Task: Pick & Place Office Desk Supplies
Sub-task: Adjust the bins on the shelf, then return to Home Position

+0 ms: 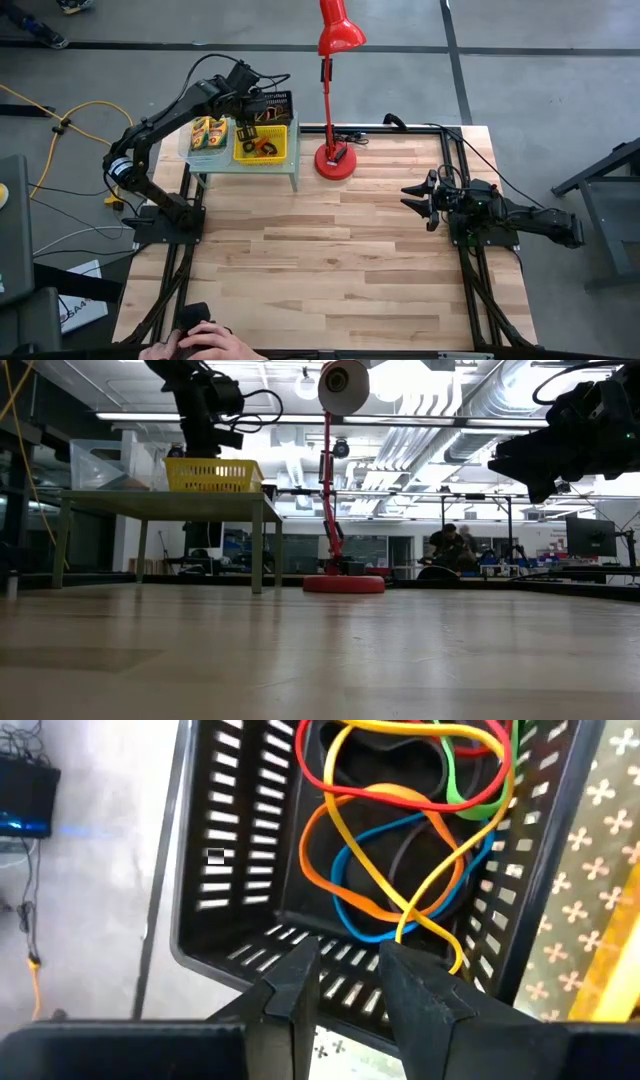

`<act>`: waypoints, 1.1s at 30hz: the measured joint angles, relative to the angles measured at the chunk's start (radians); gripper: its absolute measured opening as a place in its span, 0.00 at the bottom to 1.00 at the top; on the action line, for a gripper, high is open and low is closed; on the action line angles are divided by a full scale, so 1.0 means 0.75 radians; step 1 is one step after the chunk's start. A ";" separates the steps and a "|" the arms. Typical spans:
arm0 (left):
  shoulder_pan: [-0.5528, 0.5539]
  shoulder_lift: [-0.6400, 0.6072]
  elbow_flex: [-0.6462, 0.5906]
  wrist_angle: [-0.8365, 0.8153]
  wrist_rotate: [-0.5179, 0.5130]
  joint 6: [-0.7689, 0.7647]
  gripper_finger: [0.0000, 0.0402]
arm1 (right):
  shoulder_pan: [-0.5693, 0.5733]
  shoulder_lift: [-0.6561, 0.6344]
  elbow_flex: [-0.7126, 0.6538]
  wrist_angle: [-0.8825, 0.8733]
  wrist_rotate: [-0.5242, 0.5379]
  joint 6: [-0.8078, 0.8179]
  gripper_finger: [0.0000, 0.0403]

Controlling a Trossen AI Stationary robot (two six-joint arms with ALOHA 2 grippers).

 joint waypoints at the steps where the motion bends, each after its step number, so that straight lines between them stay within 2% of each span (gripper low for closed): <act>1: 0.000 -0.002 0.000 -0.006 -0.008 0.015 0.25 | 0.000 0.000 0.000 0.000 0.000 0.000 0.39; 11: 0.008 -0.010 0.000 -0.052 -0.041 0.052 0.25 | -0.001 0.000 0.000 0.000 0.000 0.000 0.39; 23: -0.017 -0.091 0.000 0.050 -0.054 0.100 0.25 | 0.000 0.000 0.000 0.000 0.000 0.000 0.39; 33: -0.126 -0.192 0.001 0.075 0.054 0.019 0.25 | 0.000 0.000 0.000 0.000 0.000 0.000 0.39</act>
